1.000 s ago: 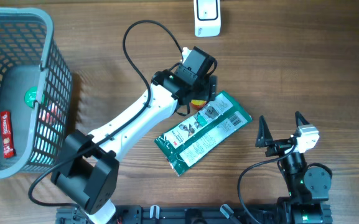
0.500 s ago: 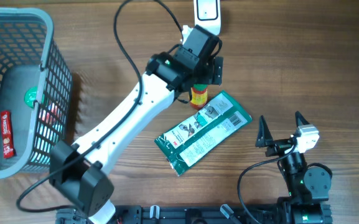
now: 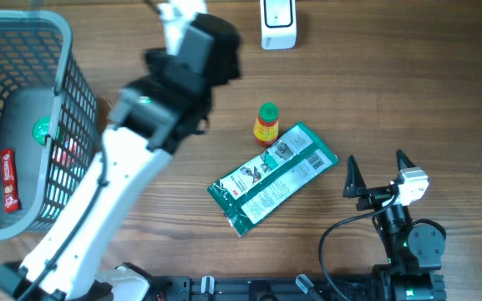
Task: Scan the item barcode
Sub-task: 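Set the sauce bottle upright beside the packet and return to basket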
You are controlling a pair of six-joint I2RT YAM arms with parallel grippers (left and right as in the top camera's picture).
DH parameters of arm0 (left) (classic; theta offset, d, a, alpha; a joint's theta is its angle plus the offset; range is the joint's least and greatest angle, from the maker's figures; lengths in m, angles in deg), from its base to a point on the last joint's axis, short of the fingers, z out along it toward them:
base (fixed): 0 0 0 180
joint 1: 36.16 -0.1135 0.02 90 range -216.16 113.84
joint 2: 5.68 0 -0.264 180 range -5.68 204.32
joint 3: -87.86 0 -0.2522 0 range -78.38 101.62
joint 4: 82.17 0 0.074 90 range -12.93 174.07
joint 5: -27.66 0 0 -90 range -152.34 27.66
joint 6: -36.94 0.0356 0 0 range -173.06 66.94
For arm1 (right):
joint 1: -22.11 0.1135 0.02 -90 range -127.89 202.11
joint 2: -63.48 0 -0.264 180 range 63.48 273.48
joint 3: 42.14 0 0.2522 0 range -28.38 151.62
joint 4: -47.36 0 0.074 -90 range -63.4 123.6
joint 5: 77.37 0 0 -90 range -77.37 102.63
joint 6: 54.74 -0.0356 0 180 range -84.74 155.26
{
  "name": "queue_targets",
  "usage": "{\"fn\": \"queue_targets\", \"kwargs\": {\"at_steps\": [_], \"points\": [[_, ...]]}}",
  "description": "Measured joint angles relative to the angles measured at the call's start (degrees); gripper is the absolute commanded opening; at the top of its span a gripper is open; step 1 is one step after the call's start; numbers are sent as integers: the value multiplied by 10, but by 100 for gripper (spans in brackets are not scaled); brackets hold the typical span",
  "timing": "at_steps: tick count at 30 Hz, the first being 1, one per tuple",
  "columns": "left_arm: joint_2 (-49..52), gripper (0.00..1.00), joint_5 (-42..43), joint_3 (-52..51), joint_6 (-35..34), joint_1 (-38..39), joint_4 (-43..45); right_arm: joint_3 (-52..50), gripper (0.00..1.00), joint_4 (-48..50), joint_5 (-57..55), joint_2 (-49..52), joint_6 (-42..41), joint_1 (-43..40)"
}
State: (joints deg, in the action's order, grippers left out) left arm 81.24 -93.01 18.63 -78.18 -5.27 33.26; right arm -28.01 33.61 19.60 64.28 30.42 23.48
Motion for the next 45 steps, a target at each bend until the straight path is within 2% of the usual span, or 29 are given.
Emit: {"fn": "queue_targets", "kwargs": {"at_steps": [13, 25, 29, 39, 45], "points": [[-33, 100, -18, 0, -17, -269, 13, 0, 100, 0, 0, 0, 0, 0], [-24, 100, 134, 2, -50, -512, -2, 0, 100, 0, 0, 0, 0, 0], [16, 100, 160, 7, -56, -539, -26, 0, 100, 0, 0, 0, 0, 0], [146, 100, 178, 8, -75, -546, -73, 0, 100, 0, 0, 0, 0, 0], [186, 100, 180, 8, -127, -573, -87, 0, 100, 0, 0, 0, 0, 0]]}}
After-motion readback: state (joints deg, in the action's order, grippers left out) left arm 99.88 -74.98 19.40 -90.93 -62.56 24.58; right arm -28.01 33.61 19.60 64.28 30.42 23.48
